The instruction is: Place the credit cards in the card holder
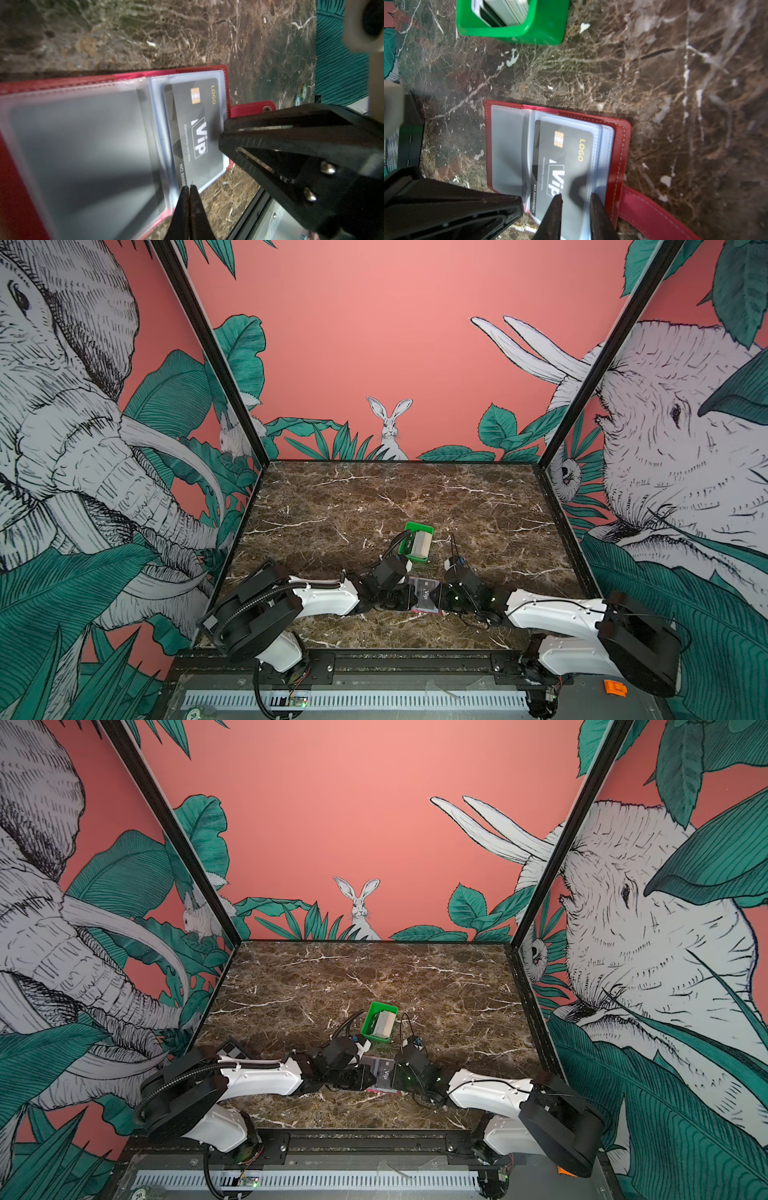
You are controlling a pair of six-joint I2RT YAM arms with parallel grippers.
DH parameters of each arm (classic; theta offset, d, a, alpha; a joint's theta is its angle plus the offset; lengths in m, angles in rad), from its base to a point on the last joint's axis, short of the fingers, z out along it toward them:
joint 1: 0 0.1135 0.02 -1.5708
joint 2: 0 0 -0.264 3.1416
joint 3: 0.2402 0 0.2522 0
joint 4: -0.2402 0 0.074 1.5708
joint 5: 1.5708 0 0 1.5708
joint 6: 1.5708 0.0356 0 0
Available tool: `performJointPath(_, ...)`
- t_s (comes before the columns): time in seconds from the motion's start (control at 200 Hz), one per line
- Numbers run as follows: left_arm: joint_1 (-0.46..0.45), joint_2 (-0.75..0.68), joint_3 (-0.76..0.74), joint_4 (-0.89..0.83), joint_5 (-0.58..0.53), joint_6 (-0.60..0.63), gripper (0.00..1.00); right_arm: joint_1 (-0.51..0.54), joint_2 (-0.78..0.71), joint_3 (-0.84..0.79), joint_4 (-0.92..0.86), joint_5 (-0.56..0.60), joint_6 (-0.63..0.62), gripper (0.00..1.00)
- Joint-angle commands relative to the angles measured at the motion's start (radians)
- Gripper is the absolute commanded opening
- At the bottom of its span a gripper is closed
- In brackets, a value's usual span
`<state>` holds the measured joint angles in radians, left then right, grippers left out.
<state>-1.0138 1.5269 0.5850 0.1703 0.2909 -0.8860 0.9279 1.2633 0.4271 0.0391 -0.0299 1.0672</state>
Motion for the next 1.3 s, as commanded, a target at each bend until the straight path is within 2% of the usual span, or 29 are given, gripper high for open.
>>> performJointPath(0.0, -0.003, 0.026, 0.010, -0.025, -0.013, 0.006, 0.09, -0.001, 0.003, -0.002, -0.007, 0.012, 0.002, 0.24)
performJointPath(0.455, -0.004, 0.061, 0.030, -0.099, -0.028, 0.012, 0.10, -0.002, -0.004, -0.005, -0.004, 0.012, 0.001, 0.26)
performJointPath(0.915, -0.008, 0.126, 0.051, -0.161, -0.030, -0.001, 0.07, -0.001, -0.051, -0.023, 0.011, 0.013, -0.007, 0.29)
performJointPath(1.295, -0.008, 0.100, 0.048, -0.159, -0.038, -0.009, 0.07, -0.002, -0.075, -0.034, 0.022, 0.016, -0.012, 0.29)
